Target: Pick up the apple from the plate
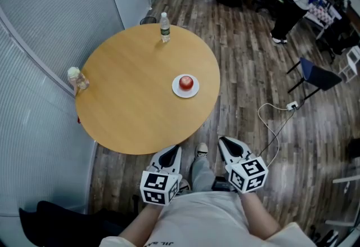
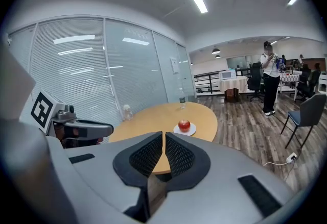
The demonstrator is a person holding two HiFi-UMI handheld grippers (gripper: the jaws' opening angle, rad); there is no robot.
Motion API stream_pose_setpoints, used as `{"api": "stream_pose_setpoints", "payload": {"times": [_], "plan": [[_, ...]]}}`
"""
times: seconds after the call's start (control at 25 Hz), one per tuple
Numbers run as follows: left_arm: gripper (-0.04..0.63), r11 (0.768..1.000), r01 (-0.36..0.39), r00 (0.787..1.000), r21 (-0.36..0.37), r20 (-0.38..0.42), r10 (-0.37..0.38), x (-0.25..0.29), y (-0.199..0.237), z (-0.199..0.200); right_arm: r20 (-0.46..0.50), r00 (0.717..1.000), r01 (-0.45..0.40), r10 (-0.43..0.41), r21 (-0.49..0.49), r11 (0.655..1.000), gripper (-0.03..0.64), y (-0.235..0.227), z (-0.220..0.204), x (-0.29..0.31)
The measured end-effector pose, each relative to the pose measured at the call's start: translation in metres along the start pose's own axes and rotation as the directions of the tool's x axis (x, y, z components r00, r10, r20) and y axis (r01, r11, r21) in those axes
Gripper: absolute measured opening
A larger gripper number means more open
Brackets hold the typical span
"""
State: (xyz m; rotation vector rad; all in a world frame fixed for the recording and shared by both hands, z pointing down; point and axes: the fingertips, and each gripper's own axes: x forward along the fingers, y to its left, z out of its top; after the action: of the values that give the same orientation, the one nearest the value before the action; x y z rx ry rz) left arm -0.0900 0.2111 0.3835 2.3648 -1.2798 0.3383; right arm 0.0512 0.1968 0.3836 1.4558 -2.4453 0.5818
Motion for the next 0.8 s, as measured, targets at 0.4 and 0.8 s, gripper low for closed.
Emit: {"api": "stream_pose_setpoints", "payload": {"times": [0.4, 0.8], "plan": [[0.003, 0.997, -0.071, 0.997, -0.004, 0.019, 0.071, 0.095, 0.039, 0.067, -0.004, 0.997, -0.072, 0.072, -0.082, 0.994, 0.038, -0.067, 0.072, 0.092], [0.003, 0.992, -0.12, 0.992, -0.031, 0.022, 0.121, 0.181, 0.055, 0.104, -0.033, 0.991, -0.129, 0.127, -0.071, 0.989, 0.038, -0.135, 0.099, 0.153]]}}
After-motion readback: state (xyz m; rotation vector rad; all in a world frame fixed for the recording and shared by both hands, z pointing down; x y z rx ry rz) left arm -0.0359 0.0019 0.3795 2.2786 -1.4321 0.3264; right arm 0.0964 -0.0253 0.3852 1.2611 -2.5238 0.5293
